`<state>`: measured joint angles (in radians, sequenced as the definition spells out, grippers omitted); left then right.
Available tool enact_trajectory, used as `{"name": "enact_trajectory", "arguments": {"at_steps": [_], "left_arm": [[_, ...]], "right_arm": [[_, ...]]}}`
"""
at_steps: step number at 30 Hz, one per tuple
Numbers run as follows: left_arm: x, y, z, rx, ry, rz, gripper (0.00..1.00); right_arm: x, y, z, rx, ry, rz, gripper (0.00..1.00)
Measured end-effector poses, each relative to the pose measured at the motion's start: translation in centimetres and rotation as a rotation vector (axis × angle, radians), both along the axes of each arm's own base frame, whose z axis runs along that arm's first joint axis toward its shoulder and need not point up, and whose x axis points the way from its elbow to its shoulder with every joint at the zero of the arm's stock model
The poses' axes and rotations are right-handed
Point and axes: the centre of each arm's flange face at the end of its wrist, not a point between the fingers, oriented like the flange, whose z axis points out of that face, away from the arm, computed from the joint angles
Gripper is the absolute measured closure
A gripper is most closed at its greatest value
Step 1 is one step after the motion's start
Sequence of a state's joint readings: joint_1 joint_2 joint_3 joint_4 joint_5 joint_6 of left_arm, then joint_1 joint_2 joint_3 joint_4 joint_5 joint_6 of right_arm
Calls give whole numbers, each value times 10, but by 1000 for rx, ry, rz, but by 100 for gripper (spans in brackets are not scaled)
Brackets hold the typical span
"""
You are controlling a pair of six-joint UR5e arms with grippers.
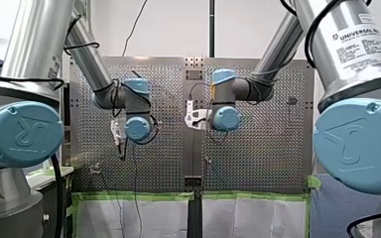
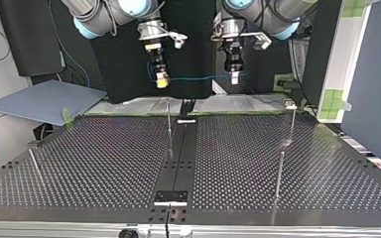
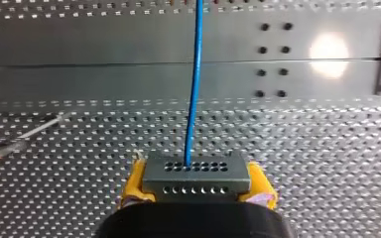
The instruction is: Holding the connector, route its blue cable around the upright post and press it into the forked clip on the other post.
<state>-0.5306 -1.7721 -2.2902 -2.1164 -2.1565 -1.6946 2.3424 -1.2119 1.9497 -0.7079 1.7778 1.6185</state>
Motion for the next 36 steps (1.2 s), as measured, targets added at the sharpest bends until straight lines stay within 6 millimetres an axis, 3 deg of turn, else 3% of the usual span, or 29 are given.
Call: {"name": "enact_trajectory", "arguments": {"at_steps": [7,20,23,31,36], "left_arm": [[26,10,36,-55,-45,8,100],[68,48,114,-179,-154,158,100],[75,58,134,-197,-180,193,100],[79,65,185,-227,-241,216,100],[77,69,220,-244,-281,217,100]], "right_arm": [[0,-18,52,-43,-42,-10,100],[-3,-36,157,-132,-119,14,100],[0,-37,169,-137,-120,33,100],[18,-54,172,-136,-116,71,100],[27,-61,190,-169,-136,96,100]]}}
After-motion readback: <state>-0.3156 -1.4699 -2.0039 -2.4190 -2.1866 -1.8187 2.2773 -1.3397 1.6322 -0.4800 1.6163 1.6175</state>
